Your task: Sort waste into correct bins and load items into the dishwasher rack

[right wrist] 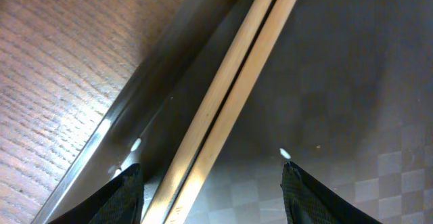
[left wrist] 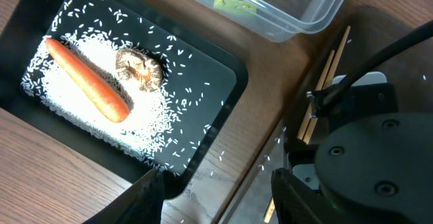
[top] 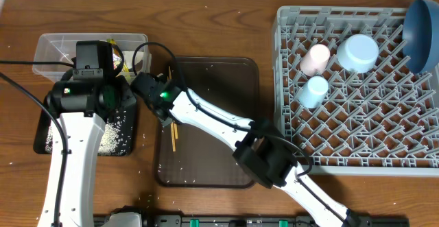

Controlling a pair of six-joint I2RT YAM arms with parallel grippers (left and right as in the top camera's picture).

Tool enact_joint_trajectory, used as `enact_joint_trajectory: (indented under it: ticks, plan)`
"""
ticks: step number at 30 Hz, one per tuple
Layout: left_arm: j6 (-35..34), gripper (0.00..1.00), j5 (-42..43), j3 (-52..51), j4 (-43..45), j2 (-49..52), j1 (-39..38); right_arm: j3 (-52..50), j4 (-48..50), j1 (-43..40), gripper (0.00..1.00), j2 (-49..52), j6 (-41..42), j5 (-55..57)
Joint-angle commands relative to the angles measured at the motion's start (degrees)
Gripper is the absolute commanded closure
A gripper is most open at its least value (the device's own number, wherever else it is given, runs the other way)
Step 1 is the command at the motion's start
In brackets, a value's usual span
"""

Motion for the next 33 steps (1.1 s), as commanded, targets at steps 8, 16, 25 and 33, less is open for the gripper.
enact_joint_trajectory:
  ticks: [8,16,25,33]
  plan:
    - [-0.3,0.47,-0.4,0.3,-0.2,0.2,0.2,0.9,-2.4,-4.4,0.41,1.5,4.3,-4.1]
    - [-0.3,0.47,-0.4,0.3,-0.2,0.2,0.2,0.9,-4.6,-8.3,0.40,1.5,4.9,-10.2]
    - [-0.3,0.47,-0.4,0.3,-0.2,0.2,0.2,0.9,-10.9,-15.6,0.43,1.5,1.1,-19.0]
    - [-0.3,0.47,-0.4,0.3,-0.2,0.2,0.2,0.9,-19.6,-19.7,0.47,1.5,-4.9,-17.0]
